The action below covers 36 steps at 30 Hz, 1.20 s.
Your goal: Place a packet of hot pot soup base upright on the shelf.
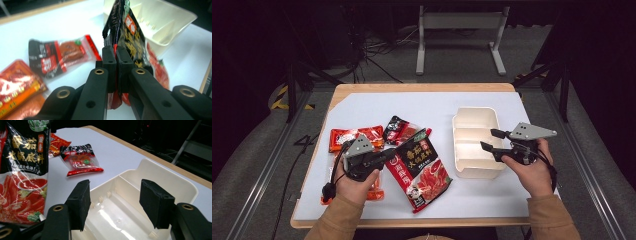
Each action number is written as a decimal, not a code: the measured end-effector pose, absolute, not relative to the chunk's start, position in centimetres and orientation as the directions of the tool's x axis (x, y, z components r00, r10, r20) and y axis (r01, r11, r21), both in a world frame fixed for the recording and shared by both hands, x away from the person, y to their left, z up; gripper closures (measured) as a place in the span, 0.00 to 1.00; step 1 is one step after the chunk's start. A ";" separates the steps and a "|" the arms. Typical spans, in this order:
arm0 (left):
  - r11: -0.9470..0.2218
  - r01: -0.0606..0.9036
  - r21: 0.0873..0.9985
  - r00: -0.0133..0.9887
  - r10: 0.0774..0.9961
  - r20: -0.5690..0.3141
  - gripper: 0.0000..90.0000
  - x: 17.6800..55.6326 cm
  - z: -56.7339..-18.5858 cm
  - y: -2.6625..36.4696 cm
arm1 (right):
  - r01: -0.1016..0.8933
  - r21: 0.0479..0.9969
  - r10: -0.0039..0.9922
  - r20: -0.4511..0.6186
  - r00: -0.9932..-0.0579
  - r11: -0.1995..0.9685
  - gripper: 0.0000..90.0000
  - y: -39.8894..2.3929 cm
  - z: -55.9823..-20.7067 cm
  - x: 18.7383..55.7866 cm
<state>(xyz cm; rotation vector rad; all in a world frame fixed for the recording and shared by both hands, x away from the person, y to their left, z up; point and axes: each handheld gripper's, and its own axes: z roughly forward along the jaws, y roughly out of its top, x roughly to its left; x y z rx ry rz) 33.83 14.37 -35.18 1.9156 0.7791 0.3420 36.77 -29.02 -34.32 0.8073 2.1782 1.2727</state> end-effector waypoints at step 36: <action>-0.293 0.167 0.941 0.824 0.565 0.030 0.98 32.6 -30.3 13.6 | 0.142 0.912 0.469 -0.061 -0.881 0.385 0.39 -20.0 -30.1 36.4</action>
